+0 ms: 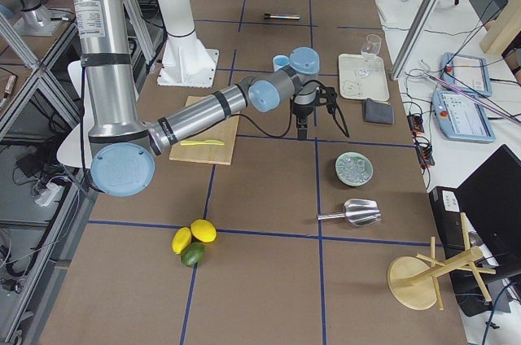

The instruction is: Squeeze lemon into cup

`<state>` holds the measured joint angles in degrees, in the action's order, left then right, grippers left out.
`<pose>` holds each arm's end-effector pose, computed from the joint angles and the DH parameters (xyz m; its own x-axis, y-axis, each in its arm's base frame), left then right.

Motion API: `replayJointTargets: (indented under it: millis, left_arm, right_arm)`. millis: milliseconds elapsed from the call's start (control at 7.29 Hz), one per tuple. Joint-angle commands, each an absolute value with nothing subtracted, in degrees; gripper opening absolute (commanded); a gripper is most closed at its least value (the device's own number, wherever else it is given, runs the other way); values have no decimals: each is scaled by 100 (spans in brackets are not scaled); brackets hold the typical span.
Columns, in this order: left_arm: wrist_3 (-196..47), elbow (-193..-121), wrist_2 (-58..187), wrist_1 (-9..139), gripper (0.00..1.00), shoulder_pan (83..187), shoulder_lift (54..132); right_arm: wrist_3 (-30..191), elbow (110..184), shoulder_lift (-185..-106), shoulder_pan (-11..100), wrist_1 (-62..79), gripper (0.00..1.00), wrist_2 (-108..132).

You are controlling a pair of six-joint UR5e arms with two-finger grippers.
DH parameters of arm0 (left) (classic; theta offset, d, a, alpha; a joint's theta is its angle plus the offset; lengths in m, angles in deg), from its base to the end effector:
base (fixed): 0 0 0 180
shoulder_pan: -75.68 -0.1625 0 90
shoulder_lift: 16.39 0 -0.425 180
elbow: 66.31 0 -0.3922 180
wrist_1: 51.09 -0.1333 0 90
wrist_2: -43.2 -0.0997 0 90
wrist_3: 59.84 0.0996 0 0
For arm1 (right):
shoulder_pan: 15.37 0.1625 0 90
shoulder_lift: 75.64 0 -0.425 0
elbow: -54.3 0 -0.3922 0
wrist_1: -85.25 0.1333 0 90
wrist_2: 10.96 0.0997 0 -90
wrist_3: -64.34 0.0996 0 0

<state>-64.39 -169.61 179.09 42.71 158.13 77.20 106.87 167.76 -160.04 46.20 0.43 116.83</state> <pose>0.0070 -0.5233 0.5023 0.6644 0.2683 -0.6976 -0.0704 0.9517 0.2989 -0.1797 -0.4838 0.4039 0.6572 -0.0093 0.7536 -0.0688 0.9950 0.0722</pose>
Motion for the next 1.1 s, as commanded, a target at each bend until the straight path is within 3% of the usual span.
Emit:
replayJointTargets:
  millis: [0,960]
  left_arm:
    - [-7325,-16941,17890,4400,100,15182,7975]
    - [-8936,-16985,17908,4418,100,14161,8520]
  right_arm:
    - [12211,17408,-16010,3592,313,100,11011]
    - [14589,17770,-16212,480,1028,100,8472]
